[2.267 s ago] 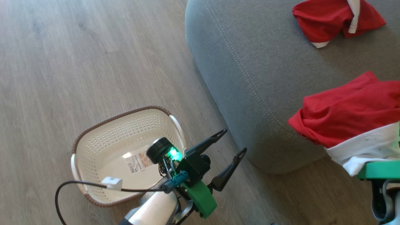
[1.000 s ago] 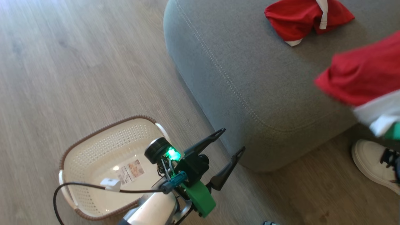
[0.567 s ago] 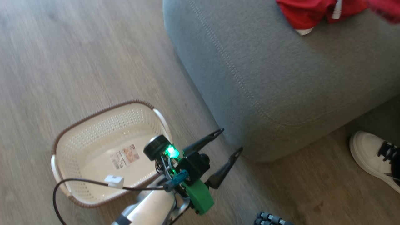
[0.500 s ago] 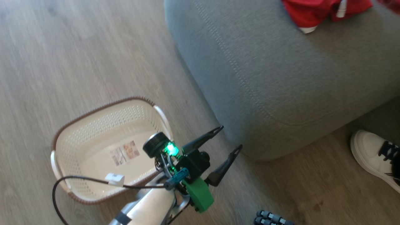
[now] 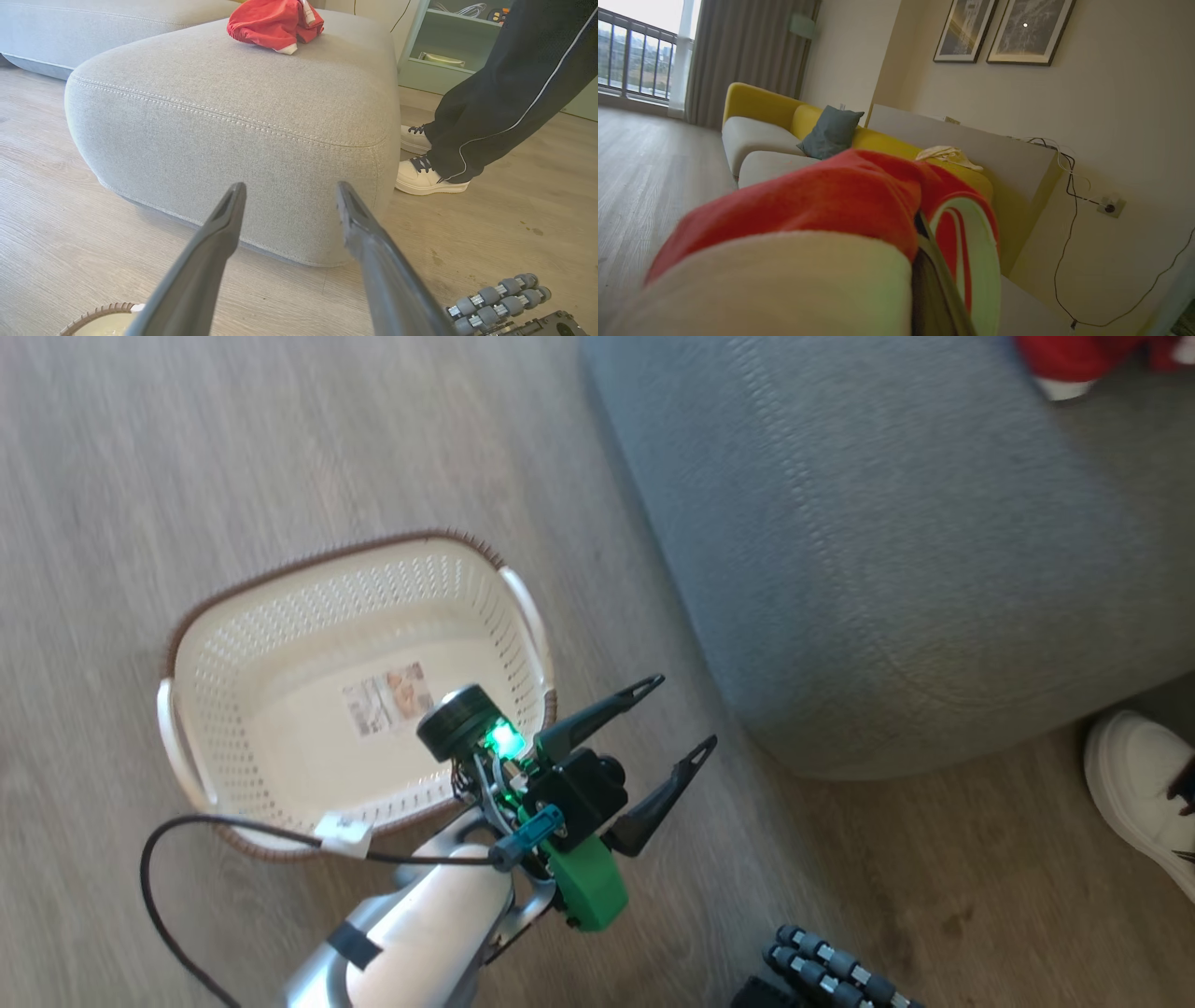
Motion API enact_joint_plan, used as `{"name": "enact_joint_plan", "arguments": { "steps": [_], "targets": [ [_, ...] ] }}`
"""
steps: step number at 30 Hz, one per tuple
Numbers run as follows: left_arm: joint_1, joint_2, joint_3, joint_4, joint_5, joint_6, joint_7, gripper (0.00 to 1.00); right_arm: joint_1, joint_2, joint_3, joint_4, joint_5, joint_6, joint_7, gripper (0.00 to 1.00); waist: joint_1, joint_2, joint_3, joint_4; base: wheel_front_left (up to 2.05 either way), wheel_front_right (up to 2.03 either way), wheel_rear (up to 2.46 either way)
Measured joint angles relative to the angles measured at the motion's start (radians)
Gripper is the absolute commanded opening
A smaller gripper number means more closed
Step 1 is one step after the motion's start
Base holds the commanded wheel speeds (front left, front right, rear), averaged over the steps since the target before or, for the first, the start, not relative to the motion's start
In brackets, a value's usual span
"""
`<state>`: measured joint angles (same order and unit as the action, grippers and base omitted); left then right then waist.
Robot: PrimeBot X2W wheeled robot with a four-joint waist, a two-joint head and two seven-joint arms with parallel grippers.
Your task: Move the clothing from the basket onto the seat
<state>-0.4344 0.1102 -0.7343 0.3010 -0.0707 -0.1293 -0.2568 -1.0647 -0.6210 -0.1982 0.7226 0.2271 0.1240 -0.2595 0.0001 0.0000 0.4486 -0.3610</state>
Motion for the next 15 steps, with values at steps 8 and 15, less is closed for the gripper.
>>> {"name": "enact_joint_plan", "arguments": {
  "steps": [8,15],
  "targets": [
    [-0.021,0.003,-0.012,0.0,0.0,0.0,0.0,1.0,-0.182,-0.038,0.008,0.281,-0.034,0.0,0.0,0.0,0.0,0.0,0.075,0.061,0.0,0.0,0.0],
    [-0.047,0.001,-0.01,-0.003,0.002,0.0,0.0,1.0,-0.247,-0.081,-0.077,0.294,-0.094,0.0,0.0,0.0,0.0,0.0,0.122,0.122,0.0,0.0,0.0]
  ]
}}
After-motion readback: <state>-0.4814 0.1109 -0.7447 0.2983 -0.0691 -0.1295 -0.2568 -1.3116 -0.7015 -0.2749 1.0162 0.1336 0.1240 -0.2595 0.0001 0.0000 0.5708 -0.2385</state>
